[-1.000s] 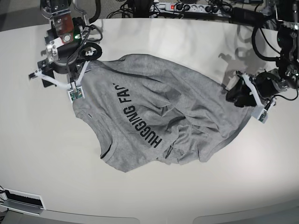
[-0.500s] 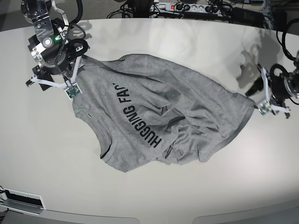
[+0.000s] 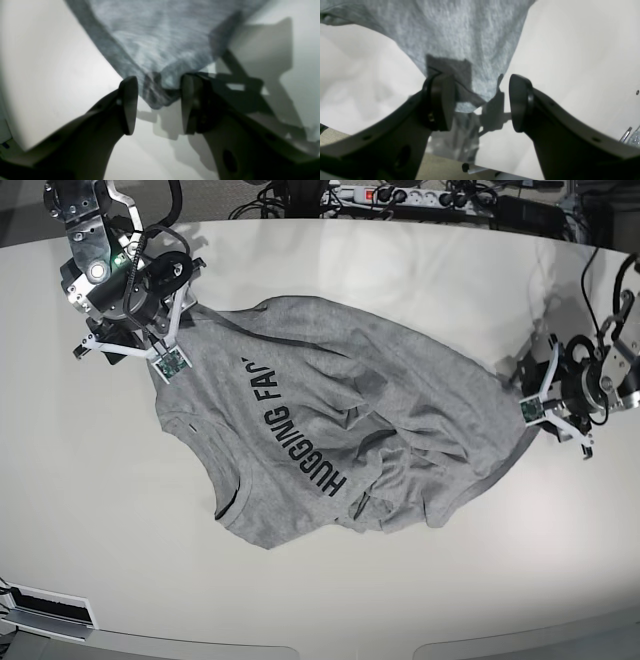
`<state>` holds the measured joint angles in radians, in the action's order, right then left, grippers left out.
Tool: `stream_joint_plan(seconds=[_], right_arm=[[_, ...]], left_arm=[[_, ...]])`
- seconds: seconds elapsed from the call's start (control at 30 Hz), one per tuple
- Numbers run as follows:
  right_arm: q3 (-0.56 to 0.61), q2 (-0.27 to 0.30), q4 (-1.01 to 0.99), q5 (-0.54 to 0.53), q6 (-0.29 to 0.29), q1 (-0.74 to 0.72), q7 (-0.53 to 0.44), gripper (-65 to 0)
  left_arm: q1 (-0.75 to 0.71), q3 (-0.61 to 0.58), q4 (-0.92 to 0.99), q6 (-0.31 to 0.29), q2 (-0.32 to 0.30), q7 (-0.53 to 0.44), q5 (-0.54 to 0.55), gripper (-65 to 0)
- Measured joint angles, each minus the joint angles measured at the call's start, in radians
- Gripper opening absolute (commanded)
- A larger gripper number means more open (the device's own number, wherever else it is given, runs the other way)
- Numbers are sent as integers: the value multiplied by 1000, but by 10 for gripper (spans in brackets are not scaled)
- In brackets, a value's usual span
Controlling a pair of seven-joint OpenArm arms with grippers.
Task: Layout the t-shirt on the table in an organized manner, then fold the t-shirt properly
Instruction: 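Grasp opposite edges of the t-shirt with both grippers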
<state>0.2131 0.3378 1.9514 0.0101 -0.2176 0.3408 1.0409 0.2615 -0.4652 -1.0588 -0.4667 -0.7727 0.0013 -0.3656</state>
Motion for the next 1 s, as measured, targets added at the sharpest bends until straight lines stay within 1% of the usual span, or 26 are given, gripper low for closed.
stream_joint_plan(seconds=[0.03, 0.07, 0.17, 0.23, 0.3, 0.4, 0.43, 0.47, 0.53, 0.63, 0.7, 0.8, 0.9, 1.0], right_arm=[[0, 0, 0, 0, -8, 0, 0, -294], [0, 0, 0, 0, -21, 0, 0, -294], [0, 0, 0, -42, -67, 0, 18, -294], [0, 0, 0, -83, -104, 0, 18, -294], [0, 0, 0, -123, -154, 0, 17, -294], [0, 0, 0, -232, -286, 0, 8, -294], [0, 0, 0, -246, -313, 0, -6, -294], [0, 0, 0, -246, -319, 1, -28, -294], [0, 0, 0, -193, -318, 0, -89, -294], [0, 0, -35, -117, -267, 0, -169, -294], [0, 0, -66, -59, -232, 0, -181, -294], [0, 0, -89, -53, -227, 0, -183, -294], [0, 0, -116, -55, -243, -1, -205, -295], [0, 0, -179, -55, -245, -3, -228, -294]], left_arm=[[19, -18, 23, 2, 2, -12, 3, -383], [35, -31, 46, 3, 8, -18, 6, -433], [74, -39, 117, 8, 42, -20, 8, -645], [86, -39, 144, 17, 64, -16, 32, -650], [88, -39, 145, 22, 74, -16, 34, -650], [88, -39, 144, 24, 78, -9, 35, -650], [88, -39, 141, 24, 78, -4, 35, -650], [88, -39, 136, 23, 80, 4, 35, -650], [88, -39, 128, 23, 81, 26, 36, -650], [88, -39, 117, 22, 85, 79, 49, -650], [89, -39, 116, 23, 85, 105, 93, -650], [88, -39, 116, 23, 79, 111, 122, -650], [87, -39, 105, 16, 74, 121, 122, -650], [87, -39, 95, -7, 74, 138, 119, -650]])
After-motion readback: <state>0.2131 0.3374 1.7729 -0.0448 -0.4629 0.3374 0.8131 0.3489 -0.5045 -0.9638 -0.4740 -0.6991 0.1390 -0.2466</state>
